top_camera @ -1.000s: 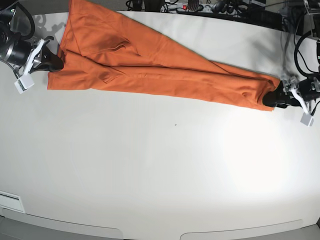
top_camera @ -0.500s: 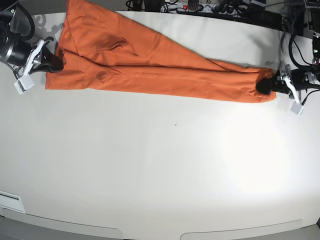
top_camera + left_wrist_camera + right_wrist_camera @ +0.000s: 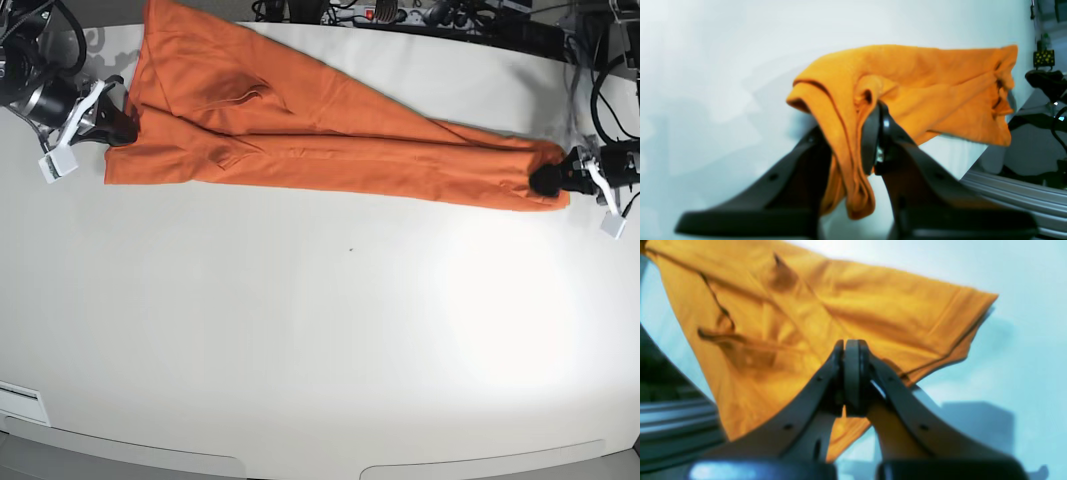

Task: Fold the T-shirt properly
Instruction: 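Regrasp the folded hem end with the left gripper and tug it outward, then carry the hem end with the left gripper toward the right gripper, folding the strip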

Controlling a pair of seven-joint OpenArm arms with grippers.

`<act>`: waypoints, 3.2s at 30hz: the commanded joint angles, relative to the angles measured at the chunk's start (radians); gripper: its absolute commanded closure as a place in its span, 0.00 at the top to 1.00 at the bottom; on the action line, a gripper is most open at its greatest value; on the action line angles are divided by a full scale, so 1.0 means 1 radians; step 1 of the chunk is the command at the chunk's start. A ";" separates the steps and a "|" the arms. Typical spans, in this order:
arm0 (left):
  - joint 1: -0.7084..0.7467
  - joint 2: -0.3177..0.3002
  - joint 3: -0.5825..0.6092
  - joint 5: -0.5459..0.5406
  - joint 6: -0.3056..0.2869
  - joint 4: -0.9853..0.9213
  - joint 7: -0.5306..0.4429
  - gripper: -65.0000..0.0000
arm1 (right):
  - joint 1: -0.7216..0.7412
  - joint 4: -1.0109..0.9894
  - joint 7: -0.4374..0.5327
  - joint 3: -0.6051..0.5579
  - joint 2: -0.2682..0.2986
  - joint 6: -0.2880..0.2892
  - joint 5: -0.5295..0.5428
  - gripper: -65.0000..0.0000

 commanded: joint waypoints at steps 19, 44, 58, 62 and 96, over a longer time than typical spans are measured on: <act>-0.030 -0.036 -0.012 -0.024 0.013 0.014 0.031 0.00 | 0.002 0.002 0.282 -0.281 0.015 -0.038 -0.590 0.00; 0.152 0.062 -0.012 -0.024 0.063 0.770 0.082 0.00 | -0.003 0.002 0.281 -0.281 0.015 -0.067 -0.589 0.00; 0.193 0.332 0.003 0.012 -0.010 0.790 -0.013 0.00 | -0.003 0.002 0.280 -0.281 0.015 -0.065 -0.589 0.00; 0.194 0.409 0.024 0.068 -0.023 0.789 -0.021 0.00 | -0.003 0.002 0.280 -0.281 0.015 -0.065 -0.589 0.00; 0.194 0.619 0.257 0.323 0.001 0.790 -0.140 0.65 | -0.003 0.002 0.277 -0.281 0.015 -0.064 -0.589 0.00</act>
